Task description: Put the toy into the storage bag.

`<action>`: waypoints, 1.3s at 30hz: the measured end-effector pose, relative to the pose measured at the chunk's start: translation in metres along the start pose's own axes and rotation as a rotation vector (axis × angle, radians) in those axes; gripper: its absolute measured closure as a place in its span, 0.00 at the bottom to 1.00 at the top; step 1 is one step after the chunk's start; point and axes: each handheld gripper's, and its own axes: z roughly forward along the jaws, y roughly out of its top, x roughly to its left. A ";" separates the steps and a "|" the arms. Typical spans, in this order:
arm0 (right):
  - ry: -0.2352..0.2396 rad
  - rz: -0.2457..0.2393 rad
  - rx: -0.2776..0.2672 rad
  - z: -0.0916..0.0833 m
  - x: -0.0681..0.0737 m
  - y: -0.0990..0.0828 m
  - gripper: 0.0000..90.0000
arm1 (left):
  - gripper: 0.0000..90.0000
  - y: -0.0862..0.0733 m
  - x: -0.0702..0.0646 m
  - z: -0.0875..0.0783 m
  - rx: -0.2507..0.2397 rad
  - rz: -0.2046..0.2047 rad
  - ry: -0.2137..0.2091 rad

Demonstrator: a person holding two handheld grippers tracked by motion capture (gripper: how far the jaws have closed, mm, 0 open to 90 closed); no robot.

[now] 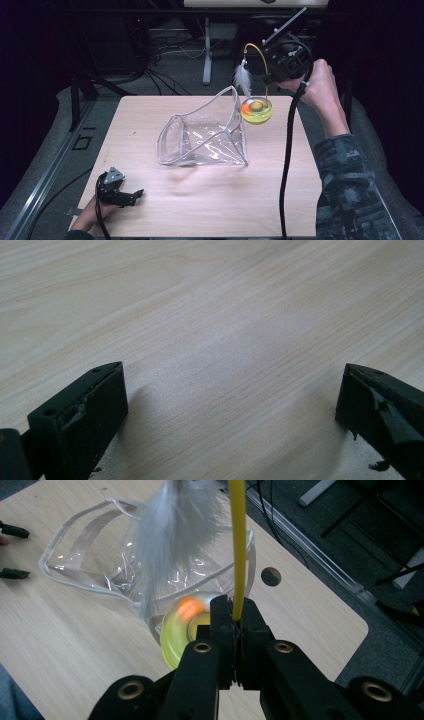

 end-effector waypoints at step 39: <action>0.014 -0.069 -0.083 0.006 0.037 0.043 0.98 | 0.00 0.000 0.000 0.000 0.000 0.001 0.000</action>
